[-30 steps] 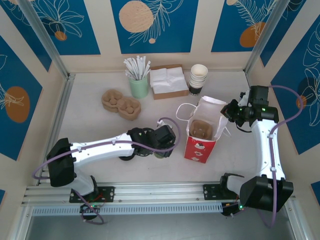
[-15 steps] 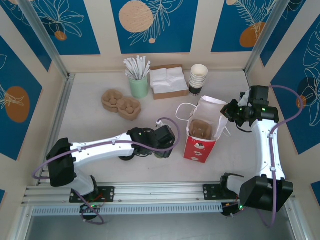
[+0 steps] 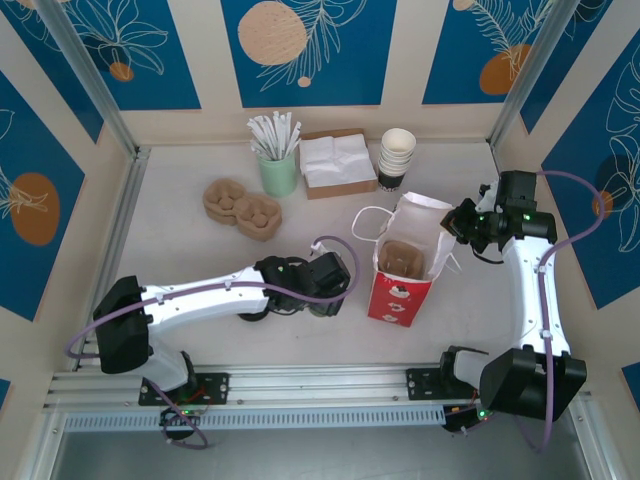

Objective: Pack the takeout coffee

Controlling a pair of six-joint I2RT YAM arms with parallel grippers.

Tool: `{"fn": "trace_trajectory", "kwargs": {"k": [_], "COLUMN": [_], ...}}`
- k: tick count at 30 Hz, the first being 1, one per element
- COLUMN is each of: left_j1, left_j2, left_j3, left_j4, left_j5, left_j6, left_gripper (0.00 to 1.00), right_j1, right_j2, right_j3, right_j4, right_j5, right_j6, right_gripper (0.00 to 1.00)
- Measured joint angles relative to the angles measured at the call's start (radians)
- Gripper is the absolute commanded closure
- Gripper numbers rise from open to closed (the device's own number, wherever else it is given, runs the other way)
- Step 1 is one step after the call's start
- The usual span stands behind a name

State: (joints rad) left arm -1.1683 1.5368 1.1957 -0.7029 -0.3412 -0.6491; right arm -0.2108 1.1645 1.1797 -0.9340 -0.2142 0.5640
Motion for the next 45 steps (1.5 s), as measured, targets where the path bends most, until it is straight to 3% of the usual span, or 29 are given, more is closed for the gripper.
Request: {"fn": "trace_trajectory", "kwargs": {"k": [14, 24, 32, 45], "left_j1": [-0.021, -0.023, -0.024, -0.022], "left_j2": [0.028, 0.032, 0.032, 0.039], "left_j3": [0.004, 0.006, 0.008, 0.056], "left_j4": [-0.004, -0.004, -0.004, -0.053], "left_j5": [-0.021, -0.026, -0.027, -0.027], "left_j6": [-0.019, -0.026, -0.026, 0.001], "left_gripper": [0.26, 0.25, 0.34, 0.34], "right_j1": [-0.002, -0.013, -0.013, -0.013], "right_j2": [0.005, 0.005, 0.005, 0.0], "right_j3": [0.0, 0.0, 0.0, 0.0], "right_j4": [0.0, -0.001, 0.0, 0.001], "right_j5": [0.0, 0.0, 0.0, -0.033], "right_j6": [0.0, 0.0, 0.0, 0.008], "right_gripper": [1.0, 1.0, 1.0, 1.0]}}
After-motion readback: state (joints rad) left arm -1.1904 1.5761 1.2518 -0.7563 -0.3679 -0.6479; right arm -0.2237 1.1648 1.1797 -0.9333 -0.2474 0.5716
